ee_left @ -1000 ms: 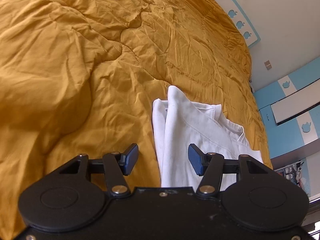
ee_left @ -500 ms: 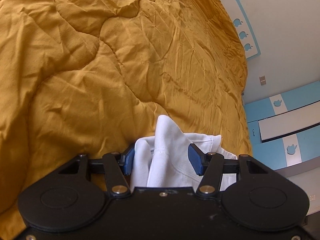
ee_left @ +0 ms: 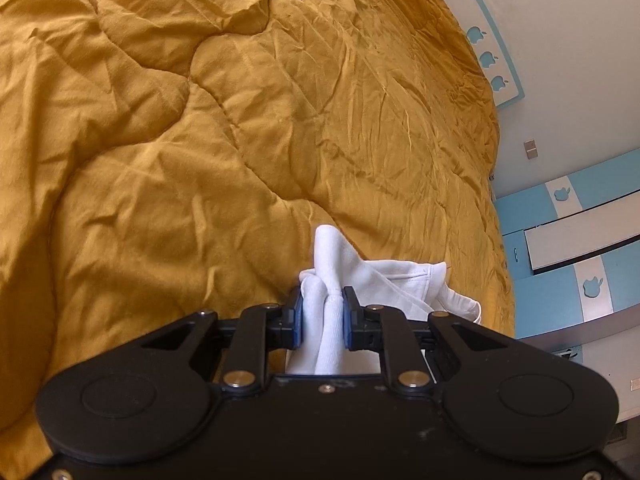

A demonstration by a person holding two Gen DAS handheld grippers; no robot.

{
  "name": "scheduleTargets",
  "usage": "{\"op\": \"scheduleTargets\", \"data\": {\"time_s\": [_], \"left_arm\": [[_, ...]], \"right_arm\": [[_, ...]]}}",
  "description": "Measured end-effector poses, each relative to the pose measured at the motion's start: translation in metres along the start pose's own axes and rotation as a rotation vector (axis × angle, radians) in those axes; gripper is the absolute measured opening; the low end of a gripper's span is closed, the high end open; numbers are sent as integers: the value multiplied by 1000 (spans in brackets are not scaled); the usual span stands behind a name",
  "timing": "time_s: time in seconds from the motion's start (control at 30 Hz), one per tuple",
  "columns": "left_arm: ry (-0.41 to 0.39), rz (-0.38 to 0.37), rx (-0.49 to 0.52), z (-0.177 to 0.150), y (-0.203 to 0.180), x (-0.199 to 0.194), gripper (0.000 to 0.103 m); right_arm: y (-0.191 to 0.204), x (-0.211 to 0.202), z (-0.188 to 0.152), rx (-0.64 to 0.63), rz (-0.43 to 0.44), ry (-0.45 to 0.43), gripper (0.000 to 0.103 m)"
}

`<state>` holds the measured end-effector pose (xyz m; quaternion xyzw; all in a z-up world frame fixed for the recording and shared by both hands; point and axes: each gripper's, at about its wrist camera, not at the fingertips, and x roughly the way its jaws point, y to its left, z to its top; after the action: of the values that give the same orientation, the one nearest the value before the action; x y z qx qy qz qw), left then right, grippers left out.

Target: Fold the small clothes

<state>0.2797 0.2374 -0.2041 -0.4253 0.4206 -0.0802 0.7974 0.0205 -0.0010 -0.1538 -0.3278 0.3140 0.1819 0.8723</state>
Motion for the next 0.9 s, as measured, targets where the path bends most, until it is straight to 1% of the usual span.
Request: {"op": "scheduleTargets", "data": {"time_s": [0.17, 0.37, 0.53, 0.67, 0.9], "left_arm": [[-16, -36, -27, 3, -4, -6, 15], [-35, -45, -7, 4, -32, -13, 15], [-48, -52, 20, 1, -69, -15, 15], [-61, -57, 44, -8, -102, -8, 14], [-40, -60, 107, -35, -178, 24, 14]], "right_arm": [[-7, -3, 2, 27, 4, -13, 12], [-21, -16, 1, 73, 5, -44, 11], [-39, -37, -3, 115, -18, -89, 11], [-61, -58, -11, 172, -50, -127, 10], [-113, -89, -40, 321, -103, -167, 10]]}}
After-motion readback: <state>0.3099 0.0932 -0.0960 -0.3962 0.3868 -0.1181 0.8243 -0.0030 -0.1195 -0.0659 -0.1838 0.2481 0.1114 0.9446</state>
